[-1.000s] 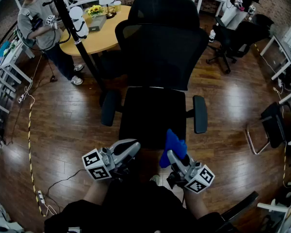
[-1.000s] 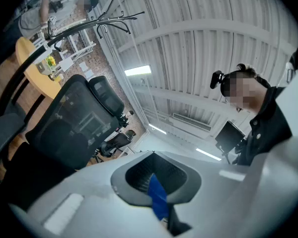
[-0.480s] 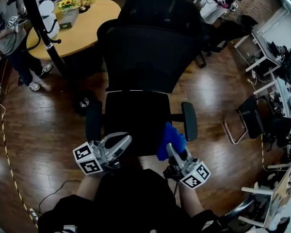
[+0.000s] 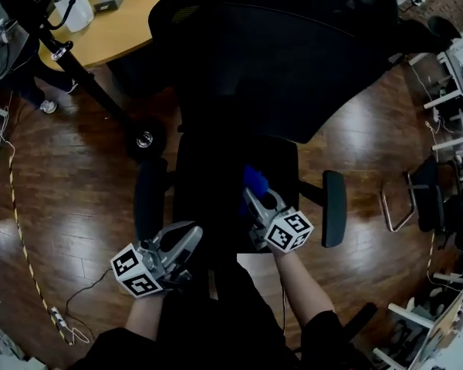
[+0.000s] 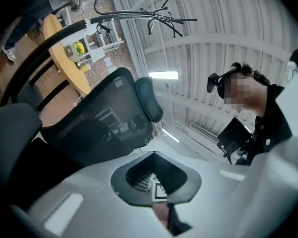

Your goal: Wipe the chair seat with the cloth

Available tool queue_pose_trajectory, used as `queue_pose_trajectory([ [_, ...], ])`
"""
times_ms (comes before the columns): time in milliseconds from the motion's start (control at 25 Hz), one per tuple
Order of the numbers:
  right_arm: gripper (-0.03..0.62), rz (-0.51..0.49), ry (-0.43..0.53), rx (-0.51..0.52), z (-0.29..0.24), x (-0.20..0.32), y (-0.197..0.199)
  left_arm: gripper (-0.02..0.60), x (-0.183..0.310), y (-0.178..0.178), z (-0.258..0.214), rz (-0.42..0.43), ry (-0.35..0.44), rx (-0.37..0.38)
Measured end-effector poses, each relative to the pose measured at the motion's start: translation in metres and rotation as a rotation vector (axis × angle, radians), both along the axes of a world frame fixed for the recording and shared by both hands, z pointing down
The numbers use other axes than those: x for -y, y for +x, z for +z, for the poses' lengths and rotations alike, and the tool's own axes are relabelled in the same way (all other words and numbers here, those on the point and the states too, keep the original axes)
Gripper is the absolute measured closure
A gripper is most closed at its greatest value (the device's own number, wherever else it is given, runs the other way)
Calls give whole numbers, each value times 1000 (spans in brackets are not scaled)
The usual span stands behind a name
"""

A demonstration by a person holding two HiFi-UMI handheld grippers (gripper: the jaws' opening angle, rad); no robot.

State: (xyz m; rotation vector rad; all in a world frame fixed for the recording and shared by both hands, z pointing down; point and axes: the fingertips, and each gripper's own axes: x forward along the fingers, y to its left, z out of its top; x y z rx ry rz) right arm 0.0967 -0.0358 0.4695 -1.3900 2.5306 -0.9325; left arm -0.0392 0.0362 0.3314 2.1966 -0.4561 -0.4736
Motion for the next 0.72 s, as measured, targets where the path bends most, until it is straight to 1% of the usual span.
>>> queue_pose_trajectory([
  [80,534,-42,-50,-41,48,42,-4,580,4,-5,23,-56,-49,-17],
  [160,534,-83,-90,-81,86,81,-15,580,4,-8,38,-102,-79,-22],
  [240,534,-140,-121,-131,116,117,-40,580,4,-15,47,-141,-91,-16],
  [360,534,-216,-171,-209,159,160,-88,580,8,-30,58,-191,-90,-4],
  [520,534,-297,-268,-342,215,185,-144,580,12,-55,74,-258,-97,12],
  [600,534,-301,-307,-394,235,185,-156,580,13,-65,77,-271,-101,13],
  [720,533,-281,-292,-409,239,183,-159,580,11,-72,79,-274,-102,14],
])
